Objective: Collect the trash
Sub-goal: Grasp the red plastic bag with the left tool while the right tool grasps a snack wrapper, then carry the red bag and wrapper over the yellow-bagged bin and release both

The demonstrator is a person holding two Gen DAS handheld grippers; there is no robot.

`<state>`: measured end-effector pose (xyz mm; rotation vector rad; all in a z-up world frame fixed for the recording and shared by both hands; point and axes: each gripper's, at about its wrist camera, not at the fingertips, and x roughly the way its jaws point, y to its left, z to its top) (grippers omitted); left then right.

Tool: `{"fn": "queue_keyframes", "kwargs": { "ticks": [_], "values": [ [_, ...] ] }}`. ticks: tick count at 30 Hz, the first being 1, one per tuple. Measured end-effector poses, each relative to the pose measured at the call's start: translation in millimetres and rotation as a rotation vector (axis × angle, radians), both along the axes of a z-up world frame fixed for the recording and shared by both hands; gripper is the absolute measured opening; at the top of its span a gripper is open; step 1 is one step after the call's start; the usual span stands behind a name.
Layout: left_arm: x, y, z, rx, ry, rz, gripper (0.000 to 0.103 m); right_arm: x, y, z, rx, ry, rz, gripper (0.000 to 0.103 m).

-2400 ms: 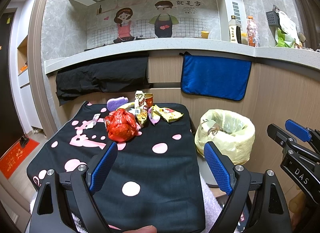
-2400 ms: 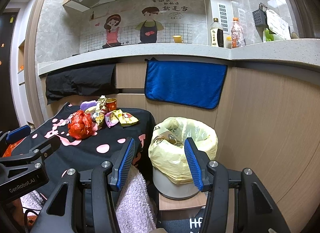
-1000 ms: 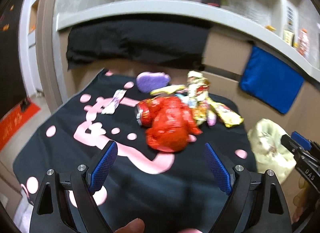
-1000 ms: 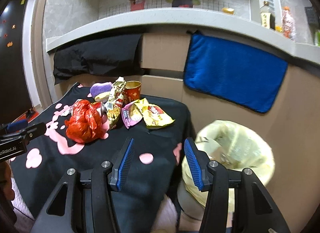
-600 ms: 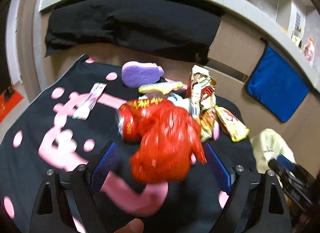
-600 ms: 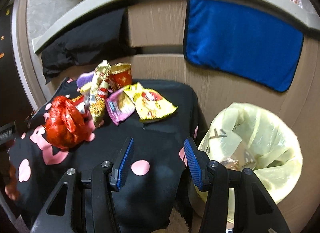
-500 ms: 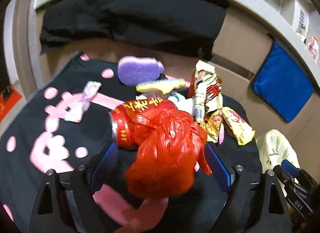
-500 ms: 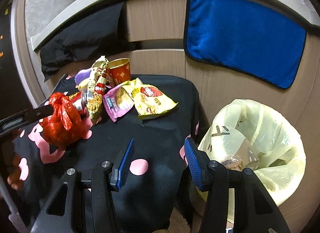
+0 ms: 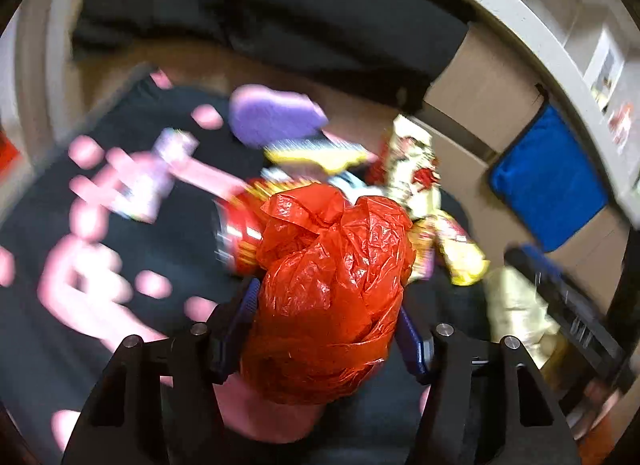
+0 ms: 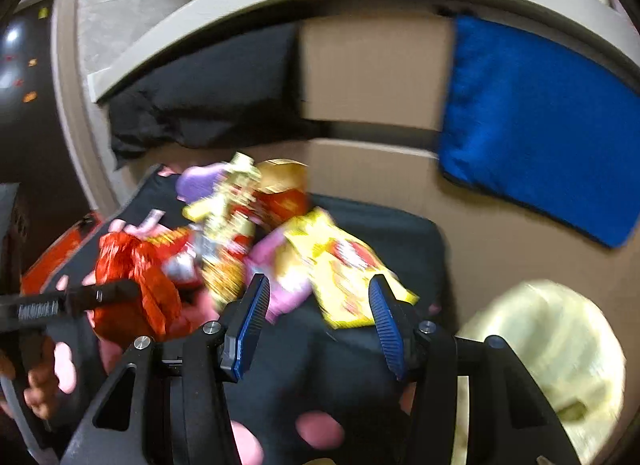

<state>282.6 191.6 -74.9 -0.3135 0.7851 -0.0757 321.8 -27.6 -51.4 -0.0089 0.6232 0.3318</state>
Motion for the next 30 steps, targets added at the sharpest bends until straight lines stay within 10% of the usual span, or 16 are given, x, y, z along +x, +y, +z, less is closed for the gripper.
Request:
{"fn": "queue_keyframes", "kwargs": {
  "ticks": [4,12,16,30],
  "values": [
    [-20,14,12,0.146,-0.057,0.084,0.063,28,48,0,-0.031,-0.005,0.069,0.049],
    [-46,56,14,0.193,-0.108,0.221,0.063,82,104,-21,-0.095,0.077,0.054,0.047],
    [-58,72,17,0.205,-0.121,0.265,0.063,96,116,-33,-0.117,0.165,0.06,0.02],
    [-84,67,40,0.182,-0.185,0.296,0.063,28,119,30,-0.107,0.022,0.177,0.017]
  ]
}}
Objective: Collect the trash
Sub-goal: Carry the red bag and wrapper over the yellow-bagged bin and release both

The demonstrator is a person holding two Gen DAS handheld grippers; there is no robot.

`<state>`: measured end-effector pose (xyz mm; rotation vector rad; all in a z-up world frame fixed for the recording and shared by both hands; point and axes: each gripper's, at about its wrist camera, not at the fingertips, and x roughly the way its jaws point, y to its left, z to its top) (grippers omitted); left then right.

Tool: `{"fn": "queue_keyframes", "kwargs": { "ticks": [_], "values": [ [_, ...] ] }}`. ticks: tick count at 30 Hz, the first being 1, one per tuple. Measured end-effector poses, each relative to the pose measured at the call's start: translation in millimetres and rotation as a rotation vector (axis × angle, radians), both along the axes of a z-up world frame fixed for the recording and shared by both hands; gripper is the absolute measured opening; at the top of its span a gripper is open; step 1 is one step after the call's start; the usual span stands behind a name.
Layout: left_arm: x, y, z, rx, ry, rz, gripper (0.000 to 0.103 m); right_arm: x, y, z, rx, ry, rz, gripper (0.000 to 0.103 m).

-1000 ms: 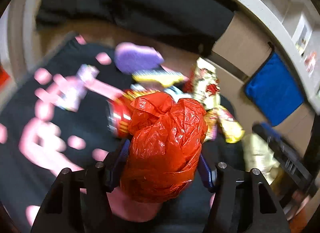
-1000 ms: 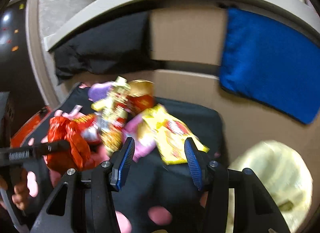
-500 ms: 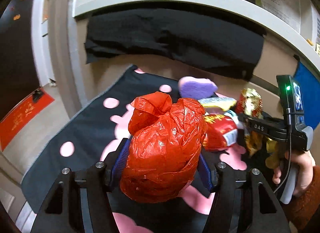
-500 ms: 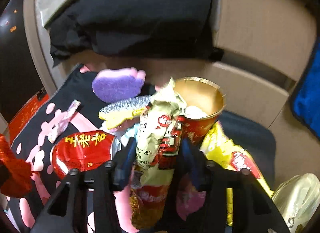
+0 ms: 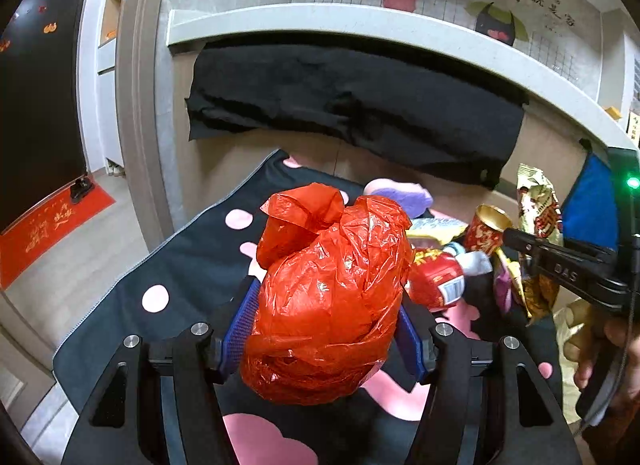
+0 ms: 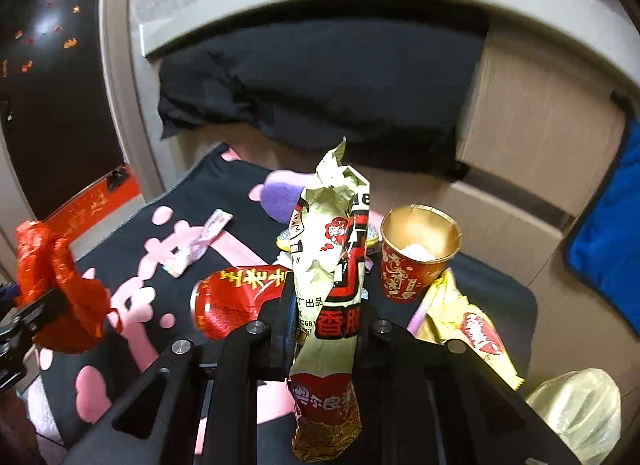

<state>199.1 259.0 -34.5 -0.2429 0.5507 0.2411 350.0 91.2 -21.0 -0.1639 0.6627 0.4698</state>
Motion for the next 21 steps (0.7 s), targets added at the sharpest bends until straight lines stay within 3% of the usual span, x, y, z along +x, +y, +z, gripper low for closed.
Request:
{"fn": "queue_keyframes", "kwargs": {
  "ticks": [12,21],
  "values": [
    [1,-57,46,0.006,-0.097,-0.117,0.063,-59,-62,52,0.014,-0.159,-0.039,0.017],
    [29,-144,65,0.004,-0.111,-0.291,0.064,-96,-141,75,0.039,-0.255,-0.154,0.017]
  ]
}}
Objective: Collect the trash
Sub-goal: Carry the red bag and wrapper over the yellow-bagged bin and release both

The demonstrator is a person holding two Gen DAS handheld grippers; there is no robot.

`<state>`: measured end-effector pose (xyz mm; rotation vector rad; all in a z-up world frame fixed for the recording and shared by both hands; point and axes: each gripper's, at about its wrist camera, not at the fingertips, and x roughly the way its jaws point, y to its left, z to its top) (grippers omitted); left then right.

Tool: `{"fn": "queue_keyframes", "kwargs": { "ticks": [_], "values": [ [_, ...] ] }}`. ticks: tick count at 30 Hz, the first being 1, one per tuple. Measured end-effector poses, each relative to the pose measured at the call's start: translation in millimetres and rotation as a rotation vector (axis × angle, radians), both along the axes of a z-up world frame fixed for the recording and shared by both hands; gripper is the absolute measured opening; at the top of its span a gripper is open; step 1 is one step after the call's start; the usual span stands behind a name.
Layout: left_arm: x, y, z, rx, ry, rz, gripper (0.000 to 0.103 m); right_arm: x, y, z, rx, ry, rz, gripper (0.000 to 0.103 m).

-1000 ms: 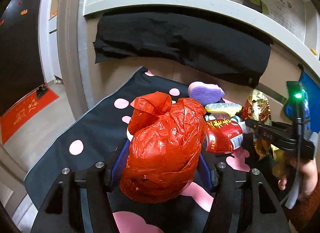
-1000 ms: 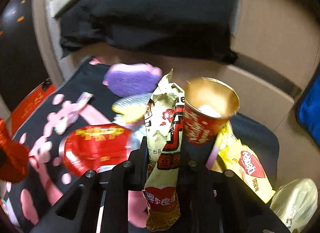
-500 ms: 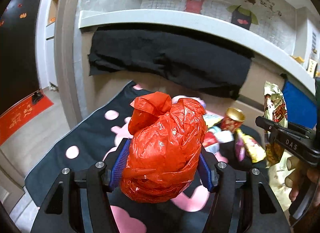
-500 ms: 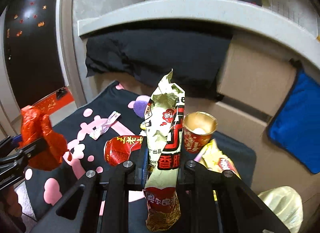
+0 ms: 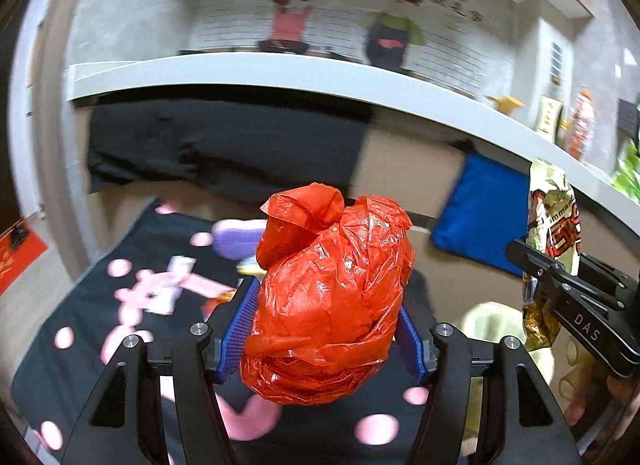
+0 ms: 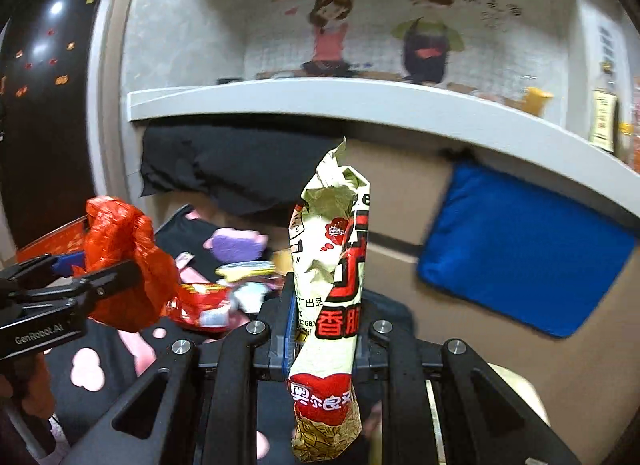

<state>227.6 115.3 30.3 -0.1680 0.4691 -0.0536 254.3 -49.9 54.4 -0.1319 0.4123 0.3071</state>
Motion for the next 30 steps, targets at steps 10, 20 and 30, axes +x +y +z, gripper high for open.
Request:
{"fn": "queue_keyframes", "kwargs": {
  "ticks": [10,20,30],
  "values": [
    [33,-116,-11,0.021,0.066,-0.226,0.064,-17,-104,-6,0.038,0.001,-0.174,0.017],
    [71,-198,-47,-0.005,0.168,-0.388,0.065,-19,-193,-44,0.096,0.074,-0.301,0.017],
    [110,-254,-90,0.012,0.313,-0.465,0.068,-8,-246,-78,0.156,0.148,-0.379,0.017]
  ]
}}
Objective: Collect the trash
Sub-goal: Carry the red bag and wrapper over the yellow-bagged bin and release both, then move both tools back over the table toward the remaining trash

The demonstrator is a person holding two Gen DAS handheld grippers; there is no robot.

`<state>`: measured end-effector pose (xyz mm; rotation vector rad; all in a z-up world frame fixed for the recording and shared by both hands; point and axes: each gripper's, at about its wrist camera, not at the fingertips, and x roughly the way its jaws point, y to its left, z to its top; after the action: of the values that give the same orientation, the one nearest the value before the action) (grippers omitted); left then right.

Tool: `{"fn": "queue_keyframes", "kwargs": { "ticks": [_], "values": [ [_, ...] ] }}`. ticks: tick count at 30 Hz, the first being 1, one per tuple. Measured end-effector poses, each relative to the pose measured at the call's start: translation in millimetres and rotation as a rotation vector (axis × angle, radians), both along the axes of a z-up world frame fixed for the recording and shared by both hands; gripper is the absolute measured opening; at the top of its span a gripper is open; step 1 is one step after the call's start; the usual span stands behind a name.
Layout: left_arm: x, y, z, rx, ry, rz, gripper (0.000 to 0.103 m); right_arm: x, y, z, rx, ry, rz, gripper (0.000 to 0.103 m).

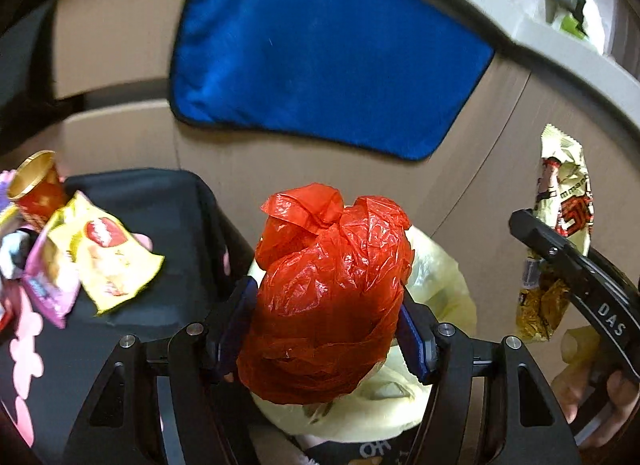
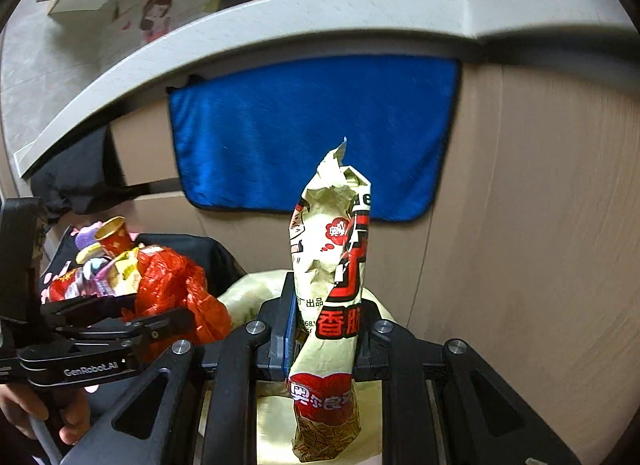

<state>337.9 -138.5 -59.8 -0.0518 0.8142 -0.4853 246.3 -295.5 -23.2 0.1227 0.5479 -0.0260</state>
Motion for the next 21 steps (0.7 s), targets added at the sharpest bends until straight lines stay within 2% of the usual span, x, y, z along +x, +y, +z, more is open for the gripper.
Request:
{"fn": "queue_keyframes", "kwargs": {
  "ticks": [3,9,12,15,17,18,19,21],
  "values": [
    [8,-8,-10,-0.01,0.014,-0.026,0.078,5,-7,-8,0.013,0.021,-0.014,0.017],
    [16,-7,-14,-0.034,0.056,-0.048,0.079,15,-13,-22,0.033,0.06,-0.03,0.018],
    [12,3,-8,-0.016,0.018,-0.023,0.079,20,-12,-30,0.054,0.103,-0.015,0.018],
    [3,14,-1,0.057,-0.072,0.009,0.079,28,-3,-36,0.062,0.118,0.007,0.019],
    [2,23,1,0.077,-0.093,0.034,0.079,34,4,-41,0.066,0.132,0.027,0.021],
    [2,32,1,0.069,-0.081,0.043,0.08,36,8,-43,0.061,0.142,0.032,0.026],
    [2,41,0,0.056,-0.063,0.051,0.08,39,11,-44,0.058,0.148,0.039,0.037],
    [0,57,0,0.04,-0.047,0.082,0.08,41,17,-47,0.055,0.147,0.047,0.044]
  ]
}}
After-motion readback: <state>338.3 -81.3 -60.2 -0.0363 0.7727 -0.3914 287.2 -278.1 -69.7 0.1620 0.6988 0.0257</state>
